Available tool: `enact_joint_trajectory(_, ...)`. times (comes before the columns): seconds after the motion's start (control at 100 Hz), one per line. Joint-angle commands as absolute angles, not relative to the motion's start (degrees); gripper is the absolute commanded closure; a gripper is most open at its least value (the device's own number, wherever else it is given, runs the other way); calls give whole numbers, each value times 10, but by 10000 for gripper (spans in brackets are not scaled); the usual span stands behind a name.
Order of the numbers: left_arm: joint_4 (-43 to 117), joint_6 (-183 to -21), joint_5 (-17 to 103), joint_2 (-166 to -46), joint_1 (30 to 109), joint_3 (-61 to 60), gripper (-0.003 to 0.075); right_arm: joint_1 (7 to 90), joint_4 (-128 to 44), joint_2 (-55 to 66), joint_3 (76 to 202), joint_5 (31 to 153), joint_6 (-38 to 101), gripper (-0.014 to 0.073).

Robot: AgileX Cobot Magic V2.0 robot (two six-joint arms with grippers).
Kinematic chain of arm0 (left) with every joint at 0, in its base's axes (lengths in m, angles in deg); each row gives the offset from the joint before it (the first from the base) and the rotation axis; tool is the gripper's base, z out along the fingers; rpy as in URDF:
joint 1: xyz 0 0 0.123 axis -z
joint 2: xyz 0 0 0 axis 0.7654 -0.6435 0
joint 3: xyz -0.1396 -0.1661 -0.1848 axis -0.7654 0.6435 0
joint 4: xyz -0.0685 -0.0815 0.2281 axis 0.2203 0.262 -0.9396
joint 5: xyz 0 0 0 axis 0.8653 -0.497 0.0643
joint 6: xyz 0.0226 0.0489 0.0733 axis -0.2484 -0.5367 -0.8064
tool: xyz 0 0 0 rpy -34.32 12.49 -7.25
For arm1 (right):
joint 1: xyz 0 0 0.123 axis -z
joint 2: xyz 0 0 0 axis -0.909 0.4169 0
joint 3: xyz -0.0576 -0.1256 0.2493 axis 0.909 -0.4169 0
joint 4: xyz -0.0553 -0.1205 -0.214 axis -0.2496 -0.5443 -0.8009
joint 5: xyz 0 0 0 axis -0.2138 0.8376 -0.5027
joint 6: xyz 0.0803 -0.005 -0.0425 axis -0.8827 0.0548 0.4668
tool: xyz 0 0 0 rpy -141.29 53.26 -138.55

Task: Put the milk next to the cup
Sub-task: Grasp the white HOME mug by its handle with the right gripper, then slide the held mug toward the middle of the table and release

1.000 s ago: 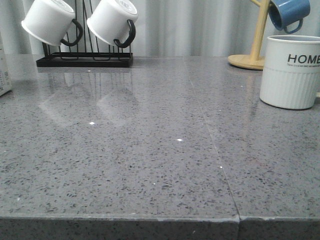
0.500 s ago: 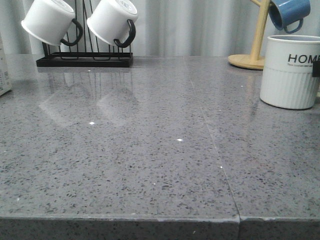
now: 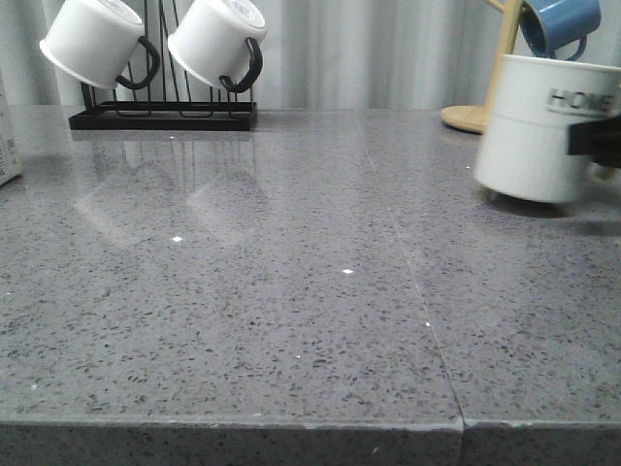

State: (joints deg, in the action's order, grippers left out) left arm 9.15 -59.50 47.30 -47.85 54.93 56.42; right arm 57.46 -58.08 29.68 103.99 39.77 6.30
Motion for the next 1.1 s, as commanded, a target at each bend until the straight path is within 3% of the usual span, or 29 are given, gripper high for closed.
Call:
enact_joint_trajectory(0.0,92,-589,516,-462,549,599,741,537,-593,277,1079,354,60,659)
enact_joint_trajectory(0.47,92,-589,516,-462,549,599,741,371,-593,437,1261,358,61,657)
enact_joint_trajectory(0.99,92,-589,516,-462,549,599,741,361,-641,466,1287,384,61,659)
enact_joint_trajectory(1.09,92,-589,516,-462,549,599,741,361,-641,466,1287,405,61,626)
